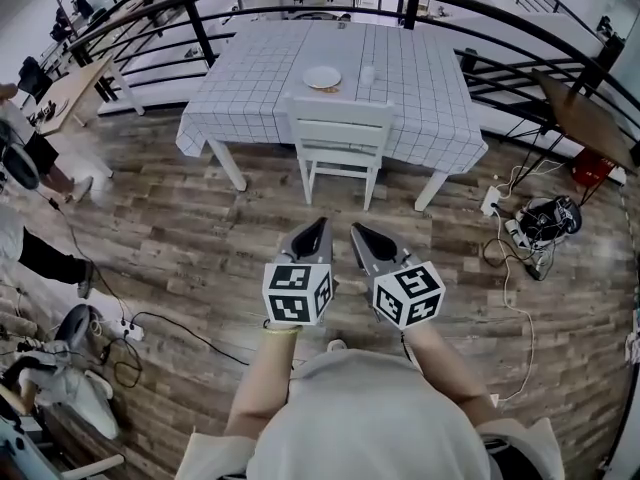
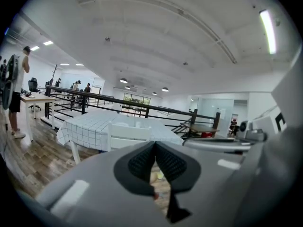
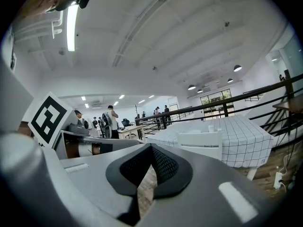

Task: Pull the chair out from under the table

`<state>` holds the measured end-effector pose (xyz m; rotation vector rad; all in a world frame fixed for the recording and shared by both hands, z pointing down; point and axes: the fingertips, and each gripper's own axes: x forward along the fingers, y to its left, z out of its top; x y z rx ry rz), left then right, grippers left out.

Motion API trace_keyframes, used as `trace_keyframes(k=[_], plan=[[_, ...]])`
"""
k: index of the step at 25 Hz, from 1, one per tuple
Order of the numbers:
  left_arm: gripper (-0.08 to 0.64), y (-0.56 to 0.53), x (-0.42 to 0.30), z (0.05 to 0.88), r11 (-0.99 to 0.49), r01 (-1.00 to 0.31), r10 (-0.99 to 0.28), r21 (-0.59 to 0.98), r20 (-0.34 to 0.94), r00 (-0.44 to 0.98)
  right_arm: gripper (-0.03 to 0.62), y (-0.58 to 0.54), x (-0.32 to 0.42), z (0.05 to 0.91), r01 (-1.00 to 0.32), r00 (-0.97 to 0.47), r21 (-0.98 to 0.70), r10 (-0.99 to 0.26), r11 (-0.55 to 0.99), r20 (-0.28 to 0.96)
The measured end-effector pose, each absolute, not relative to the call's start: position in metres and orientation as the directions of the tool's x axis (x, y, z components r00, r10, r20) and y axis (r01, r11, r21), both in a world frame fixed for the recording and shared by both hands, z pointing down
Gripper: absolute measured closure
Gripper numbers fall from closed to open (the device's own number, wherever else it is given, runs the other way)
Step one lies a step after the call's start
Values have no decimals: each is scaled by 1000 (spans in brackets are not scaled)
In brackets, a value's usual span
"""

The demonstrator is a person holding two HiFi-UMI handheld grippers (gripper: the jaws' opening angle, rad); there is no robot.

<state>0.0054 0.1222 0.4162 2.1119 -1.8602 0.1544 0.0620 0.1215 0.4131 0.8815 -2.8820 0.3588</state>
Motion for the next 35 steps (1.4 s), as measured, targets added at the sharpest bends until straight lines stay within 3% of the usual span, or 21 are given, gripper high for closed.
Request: trace_keyframes(k=[16, 35], plan=[[551, 85, -23, 435, -87, -978, -936, 191, 320, 146, 595, 84, 37, 424, -557, -828, -192, -523, 808, 202], [551, -65, -60, 438, -25, -977, -935, 212, 341, 97, 595, -78, 10, 415, -554, -828, -164, -520, 816, 209]])
